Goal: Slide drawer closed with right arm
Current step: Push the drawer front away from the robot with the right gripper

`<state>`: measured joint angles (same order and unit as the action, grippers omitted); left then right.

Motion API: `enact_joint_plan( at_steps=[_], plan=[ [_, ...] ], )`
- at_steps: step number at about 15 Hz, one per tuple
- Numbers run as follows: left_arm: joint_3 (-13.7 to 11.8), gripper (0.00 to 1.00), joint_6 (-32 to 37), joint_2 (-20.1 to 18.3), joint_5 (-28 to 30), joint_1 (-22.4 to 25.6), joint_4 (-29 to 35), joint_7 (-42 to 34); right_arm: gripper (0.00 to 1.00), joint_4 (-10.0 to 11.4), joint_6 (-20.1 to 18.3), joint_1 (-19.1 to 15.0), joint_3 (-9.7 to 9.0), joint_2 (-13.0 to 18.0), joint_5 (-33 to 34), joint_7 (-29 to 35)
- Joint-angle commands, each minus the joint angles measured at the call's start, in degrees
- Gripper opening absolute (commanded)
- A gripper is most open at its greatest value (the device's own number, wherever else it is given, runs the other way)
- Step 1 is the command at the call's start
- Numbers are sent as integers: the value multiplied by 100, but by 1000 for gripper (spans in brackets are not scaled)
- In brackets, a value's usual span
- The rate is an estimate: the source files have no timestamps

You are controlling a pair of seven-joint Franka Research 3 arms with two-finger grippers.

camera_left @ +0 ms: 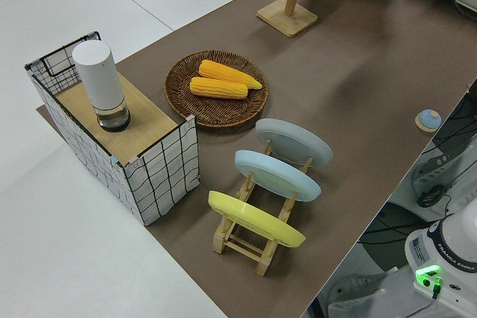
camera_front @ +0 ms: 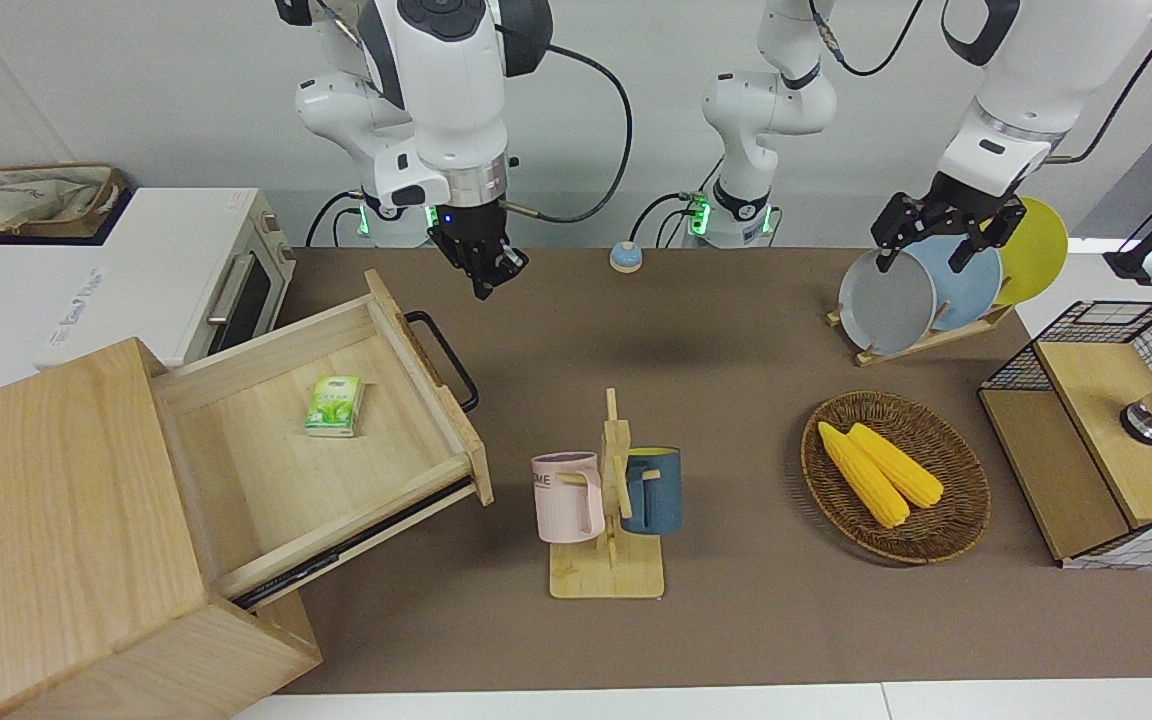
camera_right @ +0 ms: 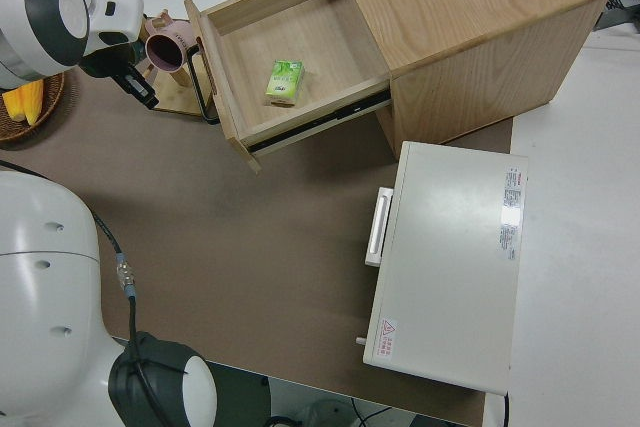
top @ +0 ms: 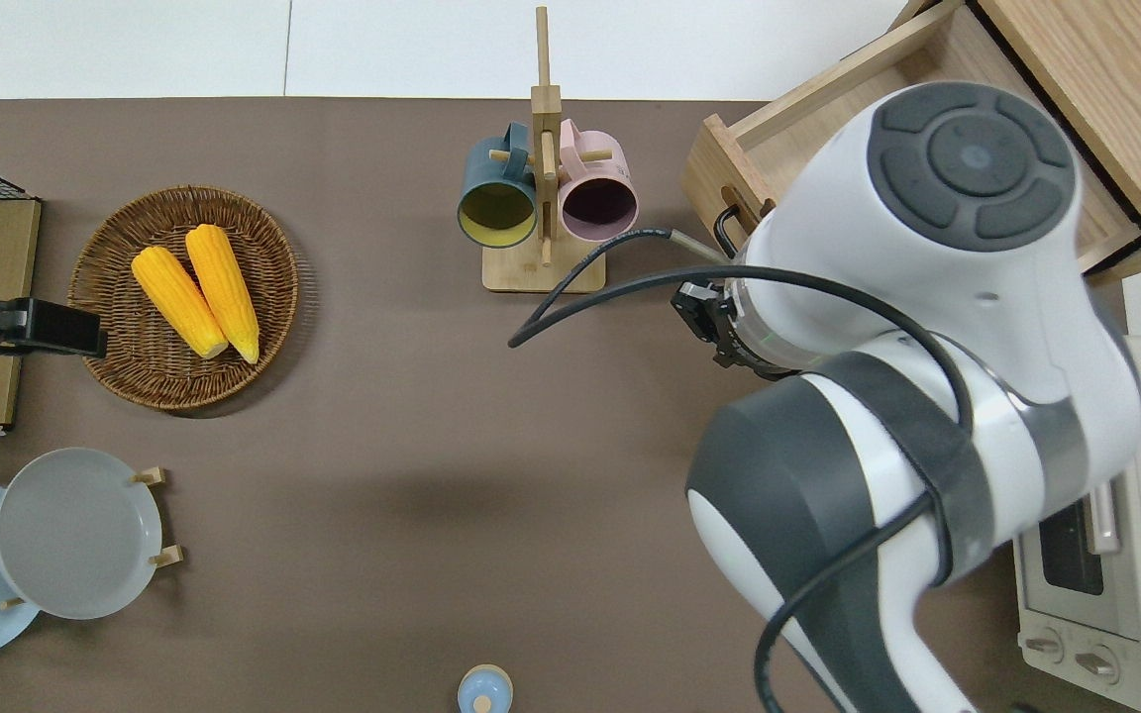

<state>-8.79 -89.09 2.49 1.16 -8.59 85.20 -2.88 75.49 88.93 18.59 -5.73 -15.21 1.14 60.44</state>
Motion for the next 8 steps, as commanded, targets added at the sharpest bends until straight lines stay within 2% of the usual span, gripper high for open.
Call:
enact_joint_plan(
  at_steps=[1, 4, 8],
  plan=[
    [-96, 998, -3, 77, -71, -99, -118, -46, 0, -8, 256, 5, 2, -333, -79, 792],
    [-96, 998, -3, 77, -63, -99, -118, -46, 0, 79, 344, -4, 2, -483, -79, 1233],
    [-96, 998, -3, 77, -63, -99, -118, -46, 0, 132, 371, -74, 2, -632, -114, 1356]
  ],
)
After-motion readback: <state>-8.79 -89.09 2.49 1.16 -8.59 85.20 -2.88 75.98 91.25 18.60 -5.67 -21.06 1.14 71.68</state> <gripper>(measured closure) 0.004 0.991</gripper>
